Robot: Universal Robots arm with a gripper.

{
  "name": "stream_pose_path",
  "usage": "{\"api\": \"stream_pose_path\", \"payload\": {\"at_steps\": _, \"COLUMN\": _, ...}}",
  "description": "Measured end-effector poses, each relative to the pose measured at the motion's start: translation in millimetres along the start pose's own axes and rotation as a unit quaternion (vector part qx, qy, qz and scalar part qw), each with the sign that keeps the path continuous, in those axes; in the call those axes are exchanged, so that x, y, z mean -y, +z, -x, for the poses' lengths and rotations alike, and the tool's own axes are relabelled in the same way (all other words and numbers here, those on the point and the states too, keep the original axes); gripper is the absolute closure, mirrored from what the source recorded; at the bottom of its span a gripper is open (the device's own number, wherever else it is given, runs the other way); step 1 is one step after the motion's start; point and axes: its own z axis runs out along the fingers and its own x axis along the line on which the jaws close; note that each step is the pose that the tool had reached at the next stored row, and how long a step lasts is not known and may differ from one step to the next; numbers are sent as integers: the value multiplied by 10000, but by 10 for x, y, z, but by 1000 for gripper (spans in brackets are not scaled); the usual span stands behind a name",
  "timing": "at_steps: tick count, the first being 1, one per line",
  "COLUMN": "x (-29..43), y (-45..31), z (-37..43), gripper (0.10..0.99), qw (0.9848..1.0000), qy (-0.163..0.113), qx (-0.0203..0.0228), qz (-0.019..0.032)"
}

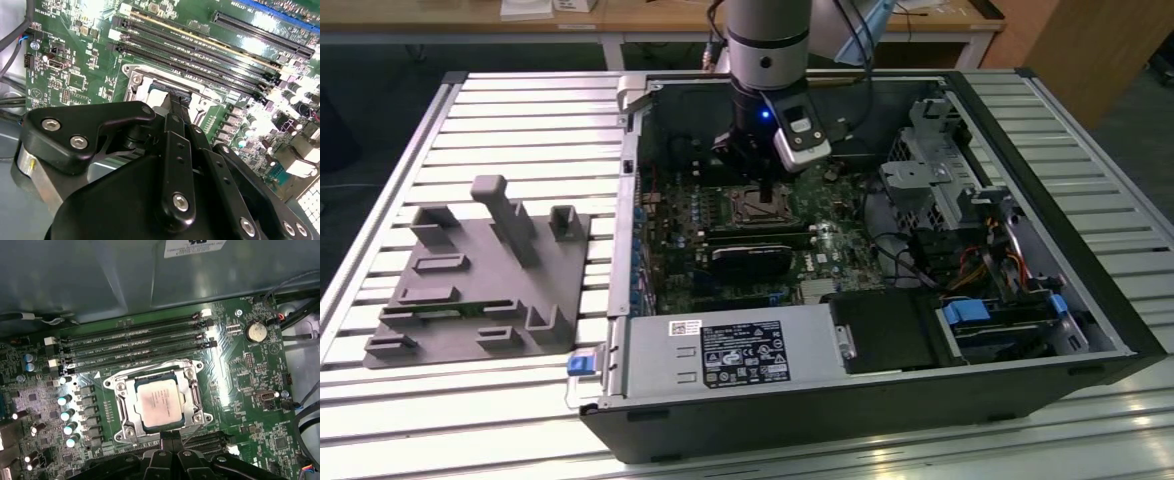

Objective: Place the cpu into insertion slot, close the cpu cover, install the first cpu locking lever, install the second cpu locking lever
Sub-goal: 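Install the second cpu locking lever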

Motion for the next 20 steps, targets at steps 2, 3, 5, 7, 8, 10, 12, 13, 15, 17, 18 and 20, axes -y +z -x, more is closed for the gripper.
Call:
{"api": "stream_pose_path", "payload": {"at_steps": 2, "x": 23, "y": 0, "z": 5, "gripper": 980, "qw": 10000, "qy": 0, "qx": 0, "qz": 0}}
{"api": "stream_pose_path", "payload": {"at_steps": 3, "x": 35, "y": 0, "z": 8, "gripper": 980, "qw": 10000, "qy": 0, "qx": 0, "qz": 0}}
{"api": "stream_pose_path", "payload": {"at_steps": 5, "x": 60, "y": 0, "z": 13, "gripper": 980, "qw": 10000, "qy": 0, "qx": 0, "qz": 0}}
{"api": "stream_pose_path", "payload": {"at_steps": 7, "x": 88, "y": 2, "z": 19, "gripper": 980, "qw": 10000, "qy": 0, "qx": 0, "qz": 0}}
{"api": "stream_pose_path", "payload": {"at_steps": 8, "x": 104, "y": 3, "z": 22, "gripper": 980, "qw": 10000, "qy": 0, "qx": 0, "qz": 0}}
{"api": "stream_pose_path", "payload": {"at_steps": 10, "x": 147, "y": 8, "z": 30, "gripper": 980, "qw": 10000, "qy": 0, "qx": -1, "qz": 6}}
{"api": "stream_pose_path", "payload": {"at_steps": 12, "x": 184, "y": 16, "z": 34, "gripper": 980, "qw": 10000, "qy": 2, "qx": -6, "qz": 30}}
{"api": "stream_pose_path", "payload": {"at_steps": 13, "x": 200, "y": 21, "z": 34, "gripper": 980, "qw": 10000, "qy": 2, "qx": -10, "qz": 46}}
{"api": "stream_pose_path", "payload": {"at_steps": 15, "x": 231, "y": 31, "z": 28, "gripper": 980, "qw": 10000, "qy": 5, "qx": -19, "qz": 87}}
{"api": "stream_pose_path", "payload": {"at_steps": 17, "x": 260, "y": 44, "z": 15, "gripper": 980, "qw": 9999, "qy": 9, "qx": -28, "qz": 132}}
{"api": "stream_pose_path", "payload": {"at_steps": 18, "x": 273, "y": 51, "z": 12, "gripper": 980, "qw": 9999, "qy": 9, "qx": -31, "qz": 146}}
{"api": "stream_pose_path", "payload": {"at_steps": 20, "x": 279, "y": 54, "z": 12, "gripper": 980, "qw": 9999, "qy": 7, "qx": -32, "qz": 153}}
